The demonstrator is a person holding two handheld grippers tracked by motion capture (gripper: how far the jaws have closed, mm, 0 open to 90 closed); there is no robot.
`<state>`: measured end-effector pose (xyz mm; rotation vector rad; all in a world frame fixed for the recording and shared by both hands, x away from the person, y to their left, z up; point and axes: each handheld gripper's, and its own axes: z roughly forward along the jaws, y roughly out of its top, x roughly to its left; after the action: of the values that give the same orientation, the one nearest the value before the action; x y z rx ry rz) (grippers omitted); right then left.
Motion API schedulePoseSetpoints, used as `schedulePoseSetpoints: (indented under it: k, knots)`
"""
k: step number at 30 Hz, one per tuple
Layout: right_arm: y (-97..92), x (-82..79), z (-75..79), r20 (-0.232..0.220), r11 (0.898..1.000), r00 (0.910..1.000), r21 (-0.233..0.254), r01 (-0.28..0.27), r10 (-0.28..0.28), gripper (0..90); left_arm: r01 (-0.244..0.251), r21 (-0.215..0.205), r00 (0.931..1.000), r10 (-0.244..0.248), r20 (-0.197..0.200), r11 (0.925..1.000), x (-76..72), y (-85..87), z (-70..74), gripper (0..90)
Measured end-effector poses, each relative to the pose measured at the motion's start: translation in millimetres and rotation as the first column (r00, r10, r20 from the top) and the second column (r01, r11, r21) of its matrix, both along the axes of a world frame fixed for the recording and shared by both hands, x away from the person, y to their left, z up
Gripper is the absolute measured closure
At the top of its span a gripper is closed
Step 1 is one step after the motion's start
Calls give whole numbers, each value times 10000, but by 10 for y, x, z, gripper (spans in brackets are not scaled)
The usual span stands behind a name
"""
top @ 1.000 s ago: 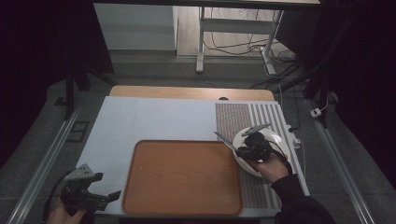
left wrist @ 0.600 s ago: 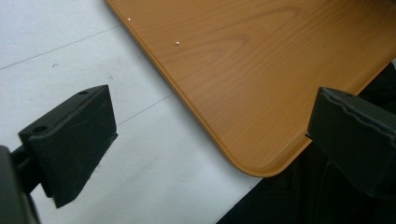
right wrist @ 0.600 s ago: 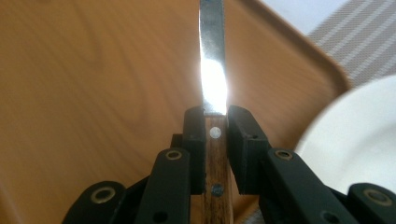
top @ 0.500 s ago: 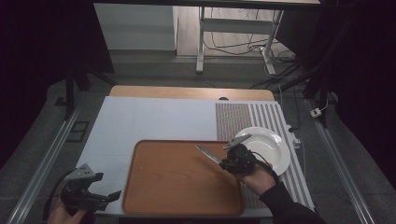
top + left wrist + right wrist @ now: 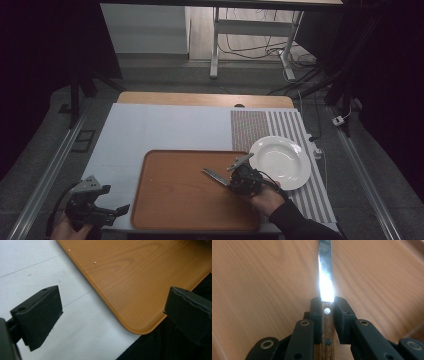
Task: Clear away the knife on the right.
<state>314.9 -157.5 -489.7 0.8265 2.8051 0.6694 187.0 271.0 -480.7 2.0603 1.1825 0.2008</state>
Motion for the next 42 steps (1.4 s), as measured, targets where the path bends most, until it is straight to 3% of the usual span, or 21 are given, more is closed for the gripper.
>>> schedulePoseSetpoints:
  k: [3,6,8,12,13,18,23,31,42]
  knots:
    - [18,-4,-36,-302,9998,9994,-157,-144,140,772,-5,-3,10000,5,-2,10000,0,0,0,18]
    - [19,1,-35,-546,9997,9982,-17,-231,230,688,-15,12,10000,15,-3,10000,0,-1,-1,18]
    - [8,14,30,-295,9993,9993,285,-229,238,686,-6,9,10000,6,-16,10000,2,0,-1,18]
    - [13,28,161,-20,9950,9980,774,-631,635,862,-14,13,10000,14,-32,10000,5,-2,-2,18]
    - [39,19,164,61,9937,9963,721,-862,859,900,-21,23,10000,21,-30,10000,5,-3,-2,18]
    - [239,-14,54,-48,9850,9851,-70,-1722,1722,900,-16,32,10000,16,-35,10000,4,-4,-2,18]
    - [297,16,-62,-283,9791,9808,-592,-1945,1931,900,-14,9,10000,14,-34,10000,3,1,-3,18]
    - [142,100,-79,-505,9919,9924,-540,-1152,1125,900,-1,31,10000,1,-16,10000,0,-2,-1,19]
    - [-244,211,-57,-904,9991,9959,-415,-60,22,900,2,27,10000,-2,0,10000,-2,-2,0,19]
